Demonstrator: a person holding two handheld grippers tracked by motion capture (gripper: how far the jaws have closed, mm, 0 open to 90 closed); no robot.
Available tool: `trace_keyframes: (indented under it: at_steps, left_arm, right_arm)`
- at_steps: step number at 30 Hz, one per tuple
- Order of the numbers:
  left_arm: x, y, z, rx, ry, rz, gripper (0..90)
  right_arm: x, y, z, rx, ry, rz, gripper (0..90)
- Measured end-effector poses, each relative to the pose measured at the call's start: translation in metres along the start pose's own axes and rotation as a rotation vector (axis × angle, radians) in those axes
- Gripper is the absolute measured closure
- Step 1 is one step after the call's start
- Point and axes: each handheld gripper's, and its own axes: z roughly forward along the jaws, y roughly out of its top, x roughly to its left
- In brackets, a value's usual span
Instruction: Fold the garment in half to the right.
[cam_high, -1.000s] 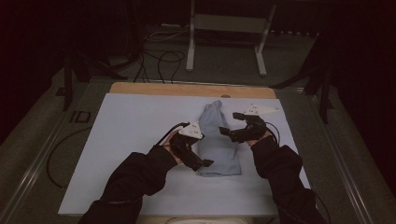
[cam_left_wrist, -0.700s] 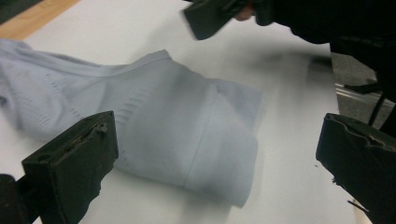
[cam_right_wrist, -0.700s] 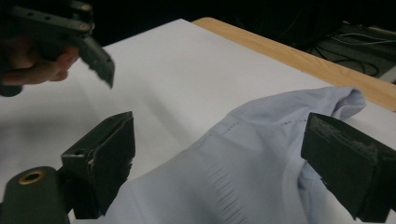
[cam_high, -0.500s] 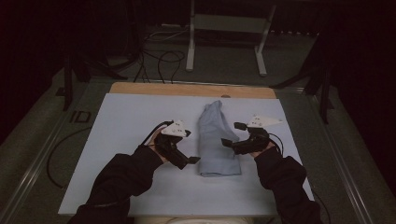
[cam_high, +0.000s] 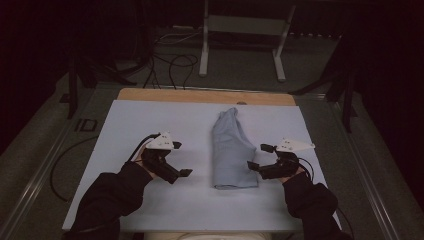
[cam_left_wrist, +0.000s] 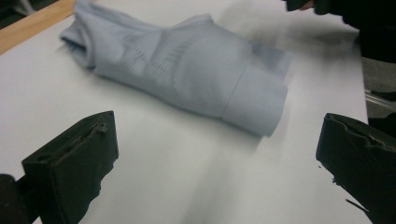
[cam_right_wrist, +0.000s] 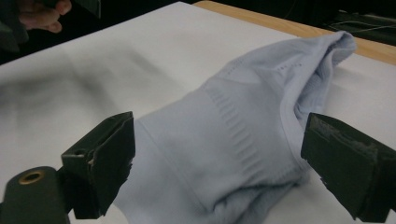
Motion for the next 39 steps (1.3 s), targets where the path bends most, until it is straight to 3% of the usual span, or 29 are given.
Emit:
trace_keyframes:
  at_steps: [10,18,24,30,39]
  left_arm:
    - [0.003,-0.028,-0.022,0.0,0.036,-0.029,0.0]
    - [0.007,-0.058,-0.036,0.007,0.062,-0.086,0.0]
    - [0.01,-0.079,-0.043,0.004,0.09,-0.134,0.0]
    - [0.01,-0.103,-0.048,0.041,0.117,-0.174,0.0]
    - [0.009,-0.132,-0.07,0.052,0.18,-0.256,0.0]
  right_arm:
    - [0.004,-0.016,-0.003,0.007,-0.006,-0.009,9.9]
    - [0.009,-0.032,-0.007,0.026,-0.002,-0.005,9.9]
    - [0.011,-0.04,-0.013,0.049,-0.05,-0.039,9.8]
    - [0.012,-0.049,-0.019,0.053,-0.047,-0.022,9.8]
    - [0.011,-0.062,-0.027,0.074,-0.082,0.01,9.8]
